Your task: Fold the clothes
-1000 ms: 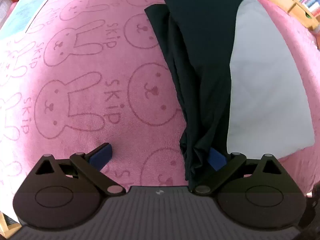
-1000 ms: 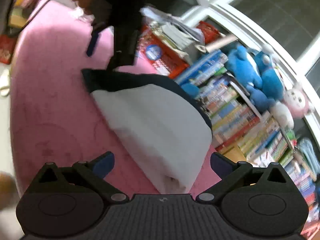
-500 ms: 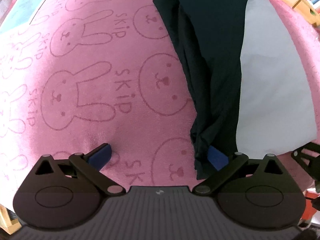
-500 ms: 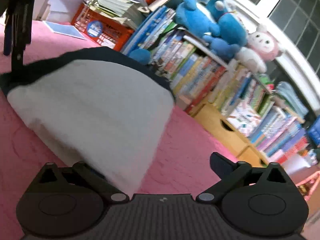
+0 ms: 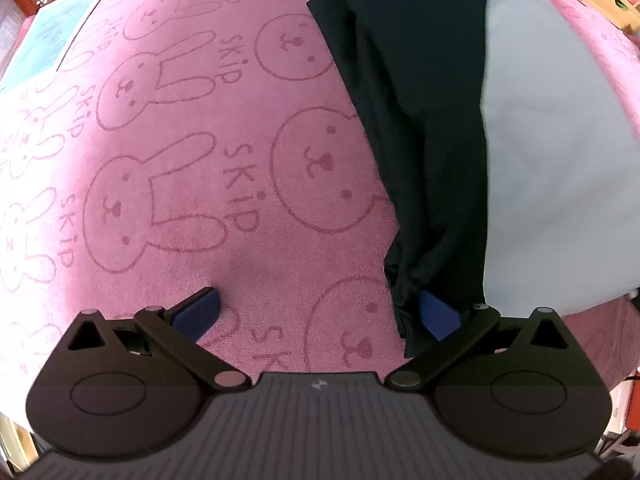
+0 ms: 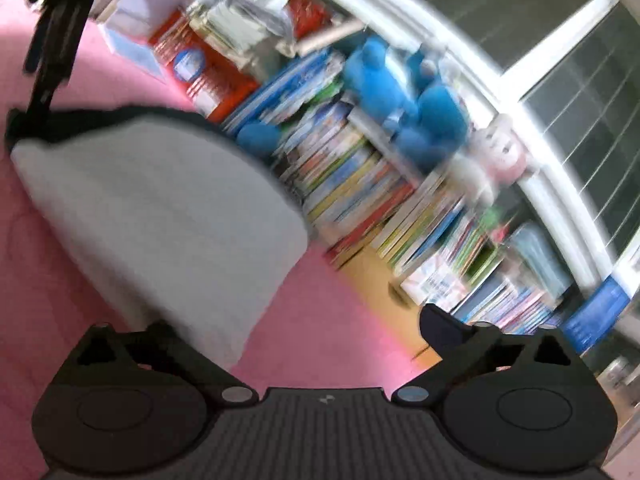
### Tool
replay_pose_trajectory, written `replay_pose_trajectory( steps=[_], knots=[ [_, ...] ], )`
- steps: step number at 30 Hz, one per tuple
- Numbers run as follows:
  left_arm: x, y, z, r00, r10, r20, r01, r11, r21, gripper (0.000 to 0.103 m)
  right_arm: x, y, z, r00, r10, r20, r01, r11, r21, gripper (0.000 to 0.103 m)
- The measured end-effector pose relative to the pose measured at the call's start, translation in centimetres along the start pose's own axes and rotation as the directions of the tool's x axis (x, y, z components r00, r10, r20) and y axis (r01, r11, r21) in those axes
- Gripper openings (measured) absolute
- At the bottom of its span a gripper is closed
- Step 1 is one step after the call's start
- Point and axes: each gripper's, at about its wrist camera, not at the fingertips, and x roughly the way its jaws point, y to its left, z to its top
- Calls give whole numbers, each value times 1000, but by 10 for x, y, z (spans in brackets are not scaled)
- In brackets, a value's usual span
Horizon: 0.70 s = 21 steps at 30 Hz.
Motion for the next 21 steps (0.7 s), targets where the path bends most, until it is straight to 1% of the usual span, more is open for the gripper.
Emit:
replay_pose_trajectory(
  steps=[1,4,5,6,7,8,9,10,11,12,13,14,16,17,19,21],
  knots=[
    [0,0,0,1000,-2,0,2,1000,5,103,4,-1,-7,996,74,-44,-74,997,11,101],
    [0,0,1,1000,-3,5,3,1000,5,103,-5,4,-8,998,70,-4,-70,996,-57,101],
    [0,-1,0,1000,-2,9,2,1000,2,103,-6,1,-7,996,92,-10,-93,995,-43,101],
    [-2,-2,-1,1000,5,12,-5,1000,0,103,-3,-6,-7,993,119,-25,-119,993,-4,100],
    [-6,-3,-2,1000,17,18,-17,1000,3,103,0,-12,-6,988,147,-38,-145,989,35,100],
    [-14,-9,-4,998,54,45,-55,998,33,96,3,-18,-5,983,174,-50,-170,983,75,100],
    [-24,-16,-7,992,94,84,-100,992,75,94,3,-20,-3,981,188,-51,-183,980,84,97],
    [-35,-27,-11,980,145,133,-162,979,126,91,3,-22,0,978,201,-52,-196,976,92,91],
    [-44,-37,-16,966,184,181,-216,961,174,91,0,-22,3,975,216,-42,-212,973,88,88],
    [-55,-50,-23,946,207,249,-267,933,241,91,-3,-21,2,976,213,-38,-209,975,80,85],
    [-63,-53,-28,934,198,299,-287,913,291,91,-6,-19,0,977,209,-34,-206,976,71,86],
    [-72,-58,-37,927,168,336,-286,895,343,91,-9,-17,-1,978,206,-30,-204,977,63,86],
    [-87,-71,-53,910,101,402,-289,850,440,91,-16,-14,-4,980,199,-22,-198,979,46,91],
    [-88,-82,-48,902,72,426,-288,836,468,91,-17,-9,-4,983,182,-9,-182,983,22,91],
    [-81,-108,-44,878,45,477,-289,844,452,91,-17,2,0,991,127,39,-127,992,-17,94],
    [-68,-118,-20,872,70,484,-269,895,355,91,-6,10,6,995,75,71,-74,997,-16,97]
  ],
)
